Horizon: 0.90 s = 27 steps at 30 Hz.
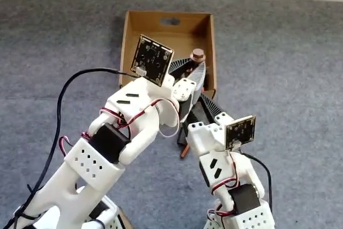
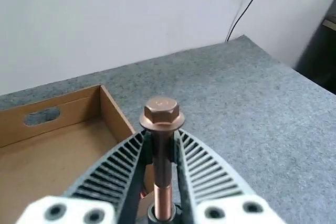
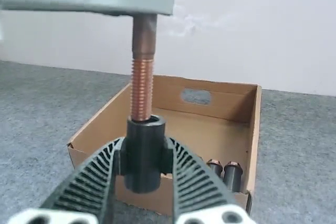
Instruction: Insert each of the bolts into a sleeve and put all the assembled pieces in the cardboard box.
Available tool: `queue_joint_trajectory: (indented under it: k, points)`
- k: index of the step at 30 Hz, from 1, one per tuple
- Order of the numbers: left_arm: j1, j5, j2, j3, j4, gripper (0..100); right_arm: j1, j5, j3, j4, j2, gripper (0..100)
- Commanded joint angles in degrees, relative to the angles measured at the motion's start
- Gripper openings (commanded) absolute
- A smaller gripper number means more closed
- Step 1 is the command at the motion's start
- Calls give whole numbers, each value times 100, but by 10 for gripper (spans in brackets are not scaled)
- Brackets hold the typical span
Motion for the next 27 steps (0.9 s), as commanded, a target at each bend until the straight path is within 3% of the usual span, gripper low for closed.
queue_joint_trajectory:
  k: [1, 16, 22, 27]
  points:
    - [84, 0, -31, 259, -281, 7, 84, 0, -75, 4, -66, 5]
    - [75, 571, -40, 418, -404, 7, 84, 0, -66, 13, -66, 5]
    - [75, 571, -40, 382, 343, 7, 84, 0, -66, 22, -57, 5]
    - [75, 571, -48, 391, 457, 7, 84, 0, -66, 31, -57, 5]
